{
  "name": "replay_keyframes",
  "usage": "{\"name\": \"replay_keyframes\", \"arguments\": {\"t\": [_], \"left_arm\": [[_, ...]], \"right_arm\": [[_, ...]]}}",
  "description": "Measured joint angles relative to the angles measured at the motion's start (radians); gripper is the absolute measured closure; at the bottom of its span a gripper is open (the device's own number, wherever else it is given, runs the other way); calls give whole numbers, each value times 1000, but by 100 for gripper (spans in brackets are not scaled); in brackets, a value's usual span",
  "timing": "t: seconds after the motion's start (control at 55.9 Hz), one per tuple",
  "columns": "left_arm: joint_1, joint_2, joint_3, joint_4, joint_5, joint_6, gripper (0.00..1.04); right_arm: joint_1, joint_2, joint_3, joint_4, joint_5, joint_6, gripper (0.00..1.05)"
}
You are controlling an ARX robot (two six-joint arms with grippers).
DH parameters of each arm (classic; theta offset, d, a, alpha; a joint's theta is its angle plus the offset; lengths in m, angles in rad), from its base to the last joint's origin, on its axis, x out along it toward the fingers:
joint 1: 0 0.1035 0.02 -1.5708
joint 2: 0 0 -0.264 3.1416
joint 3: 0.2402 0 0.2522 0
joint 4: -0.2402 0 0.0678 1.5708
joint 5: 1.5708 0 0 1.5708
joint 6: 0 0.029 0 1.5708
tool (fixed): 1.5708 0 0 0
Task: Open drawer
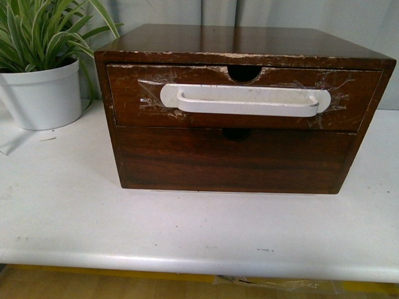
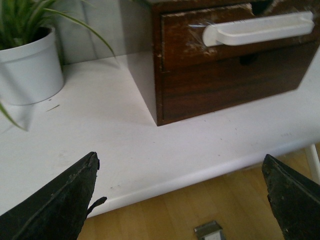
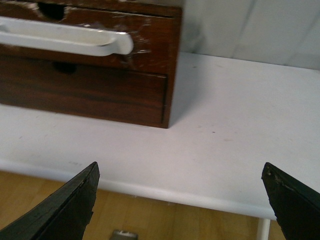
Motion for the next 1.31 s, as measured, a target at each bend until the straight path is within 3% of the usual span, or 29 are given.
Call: {"name": "replay_keyframes", "arguments": {"t": [0.233,0.376,0.626,0.984,1.306], "left_arm": [[16,334,92,90,240,255,6],[11,552,181,130,294,403,6],[-51,801,385,55,322,600,6],[-163,968,636,-31,378,644,6],[-288,1065,743,-74,346,689,6]], "right_arm": [[-16,282,180,-41,-176,-175,9],[-48,417,293,-63,-242,-282,9],[-74,592,454,-129,-307,-418,9],[-76,762,627,-216,-353,-545,9],[-46,837,682,-252,-347,-584,9]]}}
